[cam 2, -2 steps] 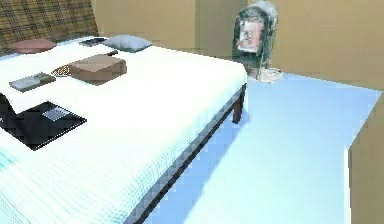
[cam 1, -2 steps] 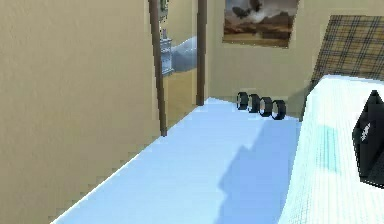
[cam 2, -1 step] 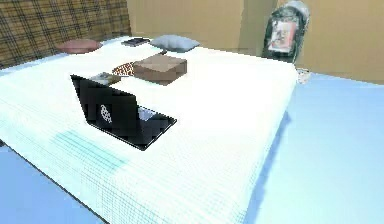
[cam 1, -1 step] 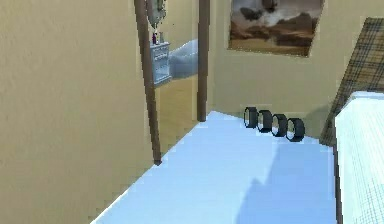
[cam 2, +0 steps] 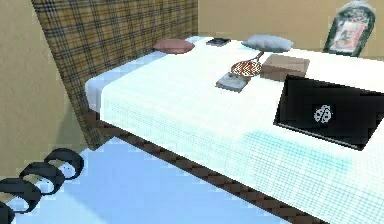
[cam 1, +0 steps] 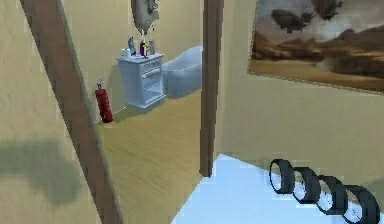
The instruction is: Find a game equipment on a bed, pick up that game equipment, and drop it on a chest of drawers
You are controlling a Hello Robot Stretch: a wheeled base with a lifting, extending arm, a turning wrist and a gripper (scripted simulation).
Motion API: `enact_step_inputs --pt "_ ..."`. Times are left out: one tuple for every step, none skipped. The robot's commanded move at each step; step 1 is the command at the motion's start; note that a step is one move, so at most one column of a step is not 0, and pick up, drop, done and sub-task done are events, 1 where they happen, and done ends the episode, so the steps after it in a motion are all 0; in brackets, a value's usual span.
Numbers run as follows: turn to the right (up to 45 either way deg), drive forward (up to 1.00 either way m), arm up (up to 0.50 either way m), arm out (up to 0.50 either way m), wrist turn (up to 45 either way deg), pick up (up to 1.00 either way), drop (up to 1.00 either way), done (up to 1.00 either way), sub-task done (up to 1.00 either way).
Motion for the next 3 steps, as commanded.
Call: enact_step_inputs --pt "6.0 0.0 0.0 0.0 0.0 0.0 0.0 0.0 0.0" --pt "0.0 0.35 0.0 0.0 0.0 0.0 0.0 0.0 0.0" --pt "24.0 0.0 0.0 0.0 0.0 0.0 0.0 0.0 0.0"
